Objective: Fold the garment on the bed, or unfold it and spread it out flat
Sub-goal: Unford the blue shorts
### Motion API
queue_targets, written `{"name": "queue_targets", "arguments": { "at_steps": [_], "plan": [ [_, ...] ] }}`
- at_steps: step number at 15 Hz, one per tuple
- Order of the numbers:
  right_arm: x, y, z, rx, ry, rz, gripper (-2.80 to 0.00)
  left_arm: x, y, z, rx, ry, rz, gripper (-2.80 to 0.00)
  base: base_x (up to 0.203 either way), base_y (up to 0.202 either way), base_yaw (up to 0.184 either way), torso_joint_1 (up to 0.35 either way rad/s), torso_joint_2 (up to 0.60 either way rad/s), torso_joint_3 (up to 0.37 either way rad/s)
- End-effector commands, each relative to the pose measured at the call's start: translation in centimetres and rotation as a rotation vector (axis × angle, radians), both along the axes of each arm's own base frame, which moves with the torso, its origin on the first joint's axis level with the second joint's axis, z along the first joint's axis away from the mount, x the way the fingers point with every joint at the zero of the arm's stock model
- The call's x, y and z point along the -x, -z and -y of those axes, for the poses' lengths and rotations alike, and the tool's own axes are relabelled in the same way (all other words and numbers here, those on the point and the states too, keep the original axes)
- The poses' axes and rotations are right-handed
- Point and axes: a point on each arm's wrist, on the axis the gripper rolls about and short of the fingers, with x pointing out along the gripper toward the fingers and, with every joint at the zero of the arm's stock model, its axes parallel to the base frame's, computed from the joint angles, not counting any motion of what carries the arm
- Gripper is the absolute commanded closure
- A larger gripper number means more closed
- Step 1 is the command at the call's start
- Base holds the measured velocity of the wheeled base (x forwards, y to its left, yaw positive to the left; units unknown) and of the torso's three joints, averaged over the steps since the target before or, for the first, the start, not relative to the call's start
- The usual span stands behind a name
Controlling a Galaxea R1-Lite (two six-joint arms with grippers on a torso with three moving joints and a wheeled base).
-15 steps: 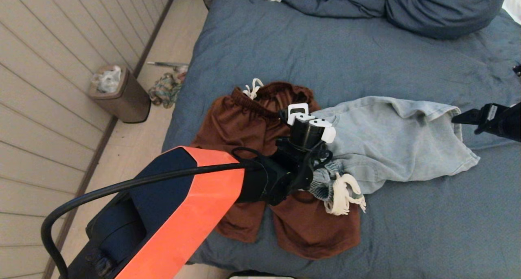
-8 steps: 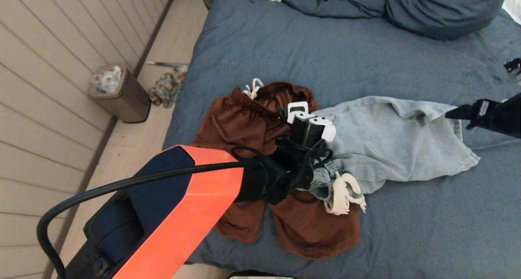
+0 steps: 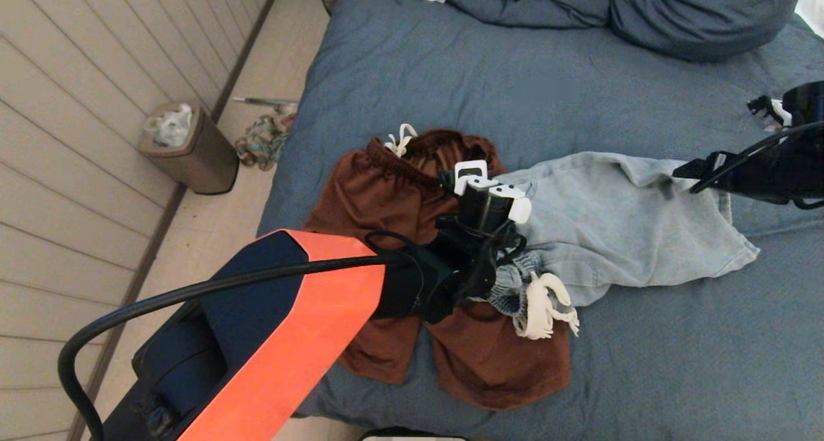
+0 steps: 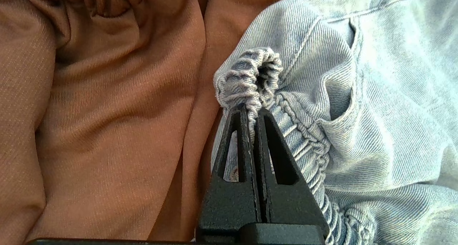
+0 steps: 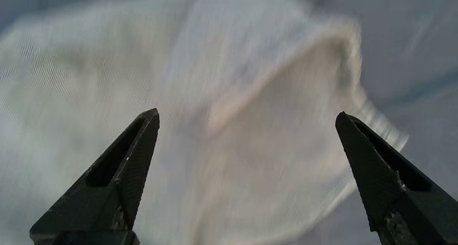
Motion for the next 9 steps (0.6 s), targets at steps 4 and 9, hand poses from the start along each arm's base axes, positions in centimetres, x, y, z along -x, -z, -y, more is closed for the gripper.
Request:
{"name": "queue_targets", "arguments": {
  "at_steps": [4, 9],
  "plan": [
    [-3.2, 0.8, -1.1, -0.012, -0.009, 0.007, -2.80, -0.2, 0.5, 0.1, -0.003, -0.005, -0.002, 0.00, 0.000, 0.000, 0.000, 0.000, 0.00, 0.000],
    [-4.4, 2.5, -1.0, -0.045, -0.003, -0.028, -2.80, -0.3, 0.9, 0.1, -0.009, -0.006, -0.006, 0.00, 0.000, 0.000, 0.000, 0.000, 0.00, 0.000]
  ]
}}
